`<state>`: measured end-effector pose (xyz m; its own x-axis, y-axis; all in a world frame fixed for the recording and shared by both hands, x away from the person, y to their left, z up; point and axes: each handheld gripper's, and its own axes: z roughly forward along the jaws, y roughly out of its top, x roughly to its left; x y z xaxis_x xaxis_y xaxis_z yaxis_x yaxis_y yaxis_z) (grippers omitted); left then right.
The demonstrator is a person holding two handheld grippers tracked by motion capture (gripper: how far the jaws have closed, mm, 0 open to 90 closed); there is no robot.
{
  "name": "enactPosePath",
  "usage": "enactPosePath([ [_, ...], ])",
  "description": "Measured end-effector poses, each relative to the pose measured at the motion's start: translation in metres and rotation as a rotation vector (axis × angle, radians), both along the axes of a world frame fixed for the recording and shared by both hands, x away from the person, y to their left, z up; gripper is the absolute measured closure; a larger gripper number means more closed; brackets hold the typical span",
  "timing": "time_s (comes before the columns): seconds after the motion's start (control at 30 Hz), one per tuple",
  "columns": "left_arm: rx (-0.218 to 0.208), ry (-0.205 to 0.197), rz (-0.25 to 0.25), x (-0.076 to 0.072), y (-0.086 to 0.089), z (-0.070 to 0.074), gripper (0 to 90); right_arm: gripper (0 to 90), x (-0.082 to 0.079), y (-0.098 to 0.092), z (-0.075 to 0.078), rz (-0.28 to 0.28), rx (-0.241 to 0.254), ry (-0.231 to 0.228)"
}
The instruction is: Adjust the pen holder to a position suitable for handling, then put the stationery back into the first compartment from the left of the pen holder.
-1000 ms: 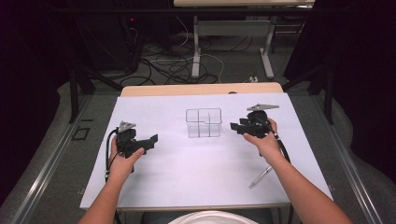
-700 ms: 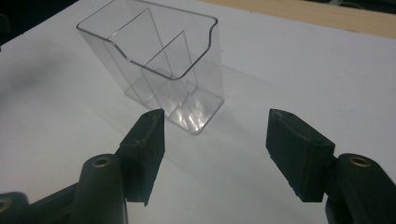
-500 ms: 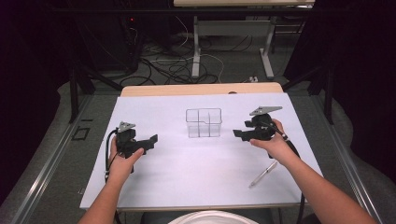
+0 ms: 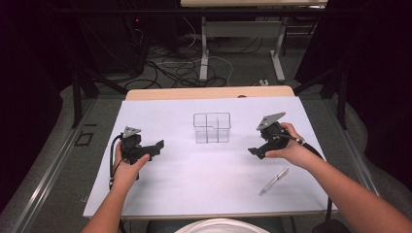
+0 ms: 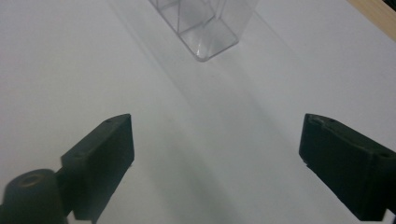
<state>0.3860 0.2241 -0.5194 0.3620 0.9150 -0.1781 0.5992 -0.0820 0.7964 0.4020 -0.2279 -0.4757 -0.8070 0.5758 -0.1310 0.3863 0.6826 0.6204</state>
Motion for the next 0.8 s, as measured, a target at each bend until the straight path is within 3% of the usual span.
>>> enactPosePath([
  [0.1, 0.001, 0.002, -0.004, 0.000, 0.000, 0.000, 2.1, 7.7, -0.005, 0.005, 0.001, 0.082, -0.099, -0.084],
  [0.13, 0.000, 0.001, -0.004, 0.000, 0.000, 0.000, 2.1, 7.7, -0.005, 0.005, 0.001, 0.082, -0.099, -0.084],
  [0.17, 0.001, 0.001, -0.004, 0.000, 0.000, 0.000, 2.1, 8.0, -0.008, 0.009, 0.001, 0.135, -0.150, -0.125],
  [0.27, -0.001, -0.006, -0.002, 0.000, -0.001, 0.000, 2.2, 17.1, -0.013, 0.012, 0.003, 0.226, -0.256, -0.191],
  [0.33, 0.002, -0.005, 0.000, 0.000, -0.002, 0.000, 2.1, 17.2, -0.016, 0.013, 0.003, 0.236, -0.266, -0.186],
  [0.4, 0.004, 0.001, -0.004, 0.000, -0.002, 0.000, 2.1, 20.8, -0.018, 0.014, 0.002, 0.300, -0.299, -0.211],
  [0.43, 0.003, 0.001, -0.006, 0.001, -0.002, -0.001, 2.1, 24.8, -0.021, 0.014, 0.003, 0.350, -0.351, -0.197],
  [0.53, 0.005, 0.003, -0.005, 0.000, -0.002, -0.001, 2.1, 29.1, -0.023, 0.014, 0.001, 0.392, -0.368, -0.200],
  [0.6, 0.007, 0.002, -0.004, 0.000, -0.002, -0.001, 2.1, 35.0, -0.026, 0.014, 0.000, 0.461, -0.424, -0.183],
  [0.7, 0.009, -0.001, -0.005, -0.001, -0.002, -0.001, 2.2, 37.0, -0.029, 0.014, -0.002, 0.504, -0.448, -0.170],
  [0.73, 0.007, -0.002, -0.003, -0.002, -0.002, -0.001, 2.1, 37.4, -0.032, 0.014, -0.004, 0.545, -0.461, -0.137],
  [0.8, 0.011, 0.000, -0.003, -0.002, -0.002, 0.000, 2.1, 39.2, -0.036, 0.014, -0.007, 0.613, -0.492, -0.118],
])
